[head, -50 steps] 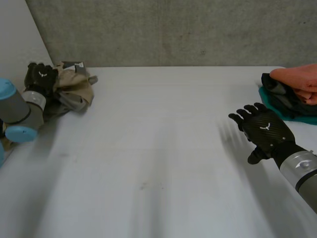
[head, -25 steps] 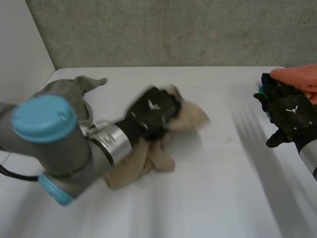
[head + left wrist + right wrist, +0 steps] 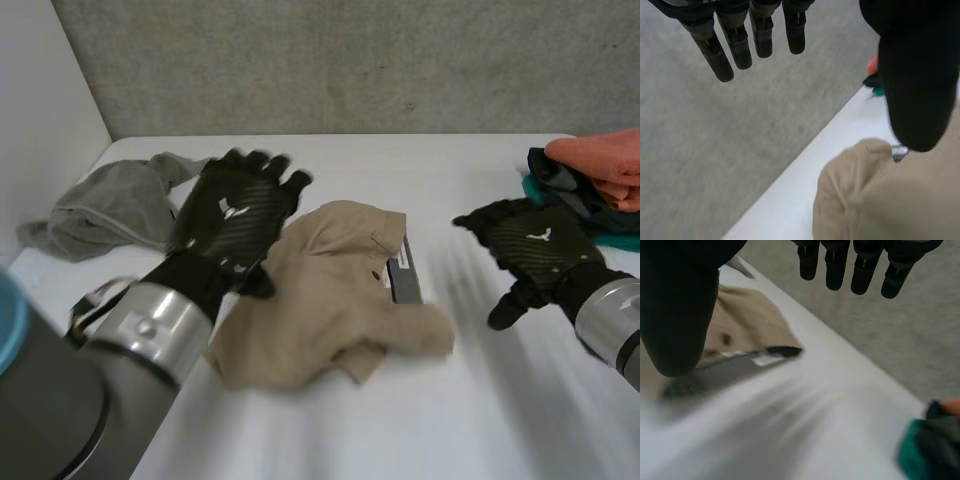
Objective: Fold the laundry.
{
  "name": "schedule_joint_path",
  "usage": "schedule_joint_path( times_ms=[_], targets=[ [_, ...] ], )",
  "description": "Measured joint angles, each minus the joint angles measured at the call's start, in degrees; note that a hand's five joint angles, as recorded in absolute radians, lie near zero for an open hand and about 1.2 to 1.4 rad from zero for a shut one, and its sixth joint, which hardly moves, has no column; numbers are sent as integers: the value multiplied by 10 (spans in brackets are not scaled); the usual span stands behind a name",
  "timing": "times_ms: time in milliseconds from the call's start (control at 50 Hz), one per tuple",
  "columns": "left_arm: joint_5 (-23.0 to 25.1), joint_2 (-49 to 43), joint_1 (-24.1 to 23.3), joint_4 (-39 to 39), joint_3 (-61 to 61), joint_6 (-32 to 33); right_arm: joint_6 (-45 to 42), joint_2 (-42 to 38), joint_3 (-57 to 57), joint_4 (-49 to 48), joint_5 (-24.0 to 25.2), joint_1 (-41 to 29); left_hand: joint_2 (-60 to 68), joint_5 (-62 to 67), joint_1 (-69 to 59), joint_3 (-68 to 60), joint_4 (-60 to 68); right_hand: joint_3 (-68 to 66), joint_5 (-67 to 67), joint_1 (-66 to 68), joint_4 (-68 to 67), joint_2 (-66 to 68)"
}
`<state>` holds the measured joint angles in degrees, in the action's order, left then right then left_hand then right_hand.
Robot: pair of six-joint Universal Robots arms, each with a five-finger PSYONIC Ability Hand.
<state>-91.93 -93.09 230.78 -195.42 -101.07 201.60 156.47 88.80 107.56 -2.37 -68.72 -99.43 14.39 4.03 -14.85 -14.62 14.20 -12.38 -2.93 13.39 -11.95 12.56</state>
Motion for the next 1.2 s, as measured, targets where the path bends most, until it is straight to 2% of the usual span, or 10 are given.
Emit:
schedule_joint_path(
  times_ms=[180, 380, 460, 500, 560, 660, 780, 940, 1060, 1200],
  targets=[
    [-53, 41, 12, 52, -84, -44, 101, -11, -51, 87, 1, -59, 0, 0, 0, 0, 0, 0, 0, 0, 0, 0],
    [-44, -41, 89, 83, -129, -105, 97, -142, -48, -19, -39, -139, 0, 0, 0, 0, 0, 0, 0, 0, 0, 0],
    [-43, -94, 98, 70, -121, -114, 61, -191, -50, -45, -77, -152, 81, 86, -89, -78, 83, -103, -101, 92, -107, 101],
    [-43, -112, 97, 56, -115, -114, 49, -201, -52, -49, -86, -153, 243, 247, -261, -240, 246, -186, -177, 175, -189, 184],
    [-43, -124, 91, 35, -109, -113, 29, -210, -56, -58, -98, -152, 450, 450, -471, -444, 451, -454, -433, 432, -456, 462],
    [-44, -117, 70, 3, -93, -110, 16, -181, -61, -74, -105, -147, 539, 517, -517, -533, 542, -555, -531, 499, -562, 554],
    [-47, -28, 46, -3, -51, -104, 2, -50, -83, -70, -104, -142, 541, 517, -517, -534, 544, -556, -539, 499, -565, 554],
    [-47, 103, 55, 48, 14, -77, -45, 78, -192, 83, -98, -107, 541, 517, -517, -535, 544, -556, -541, 499, -565, 554],
    [-44, 120, 67, 104, 58, -24, -100, 76, -269, 211, -90, -79, 541, 517, -517, -535, 544, -556, -541, 499, -565, 554],
    [-44, -7, 70, 128, 100, 43, -142, -17, -306, 252, -90, -94, 541, 517, -517, -535, 544, -556, -541, 499, -565, 554]
  ],
)
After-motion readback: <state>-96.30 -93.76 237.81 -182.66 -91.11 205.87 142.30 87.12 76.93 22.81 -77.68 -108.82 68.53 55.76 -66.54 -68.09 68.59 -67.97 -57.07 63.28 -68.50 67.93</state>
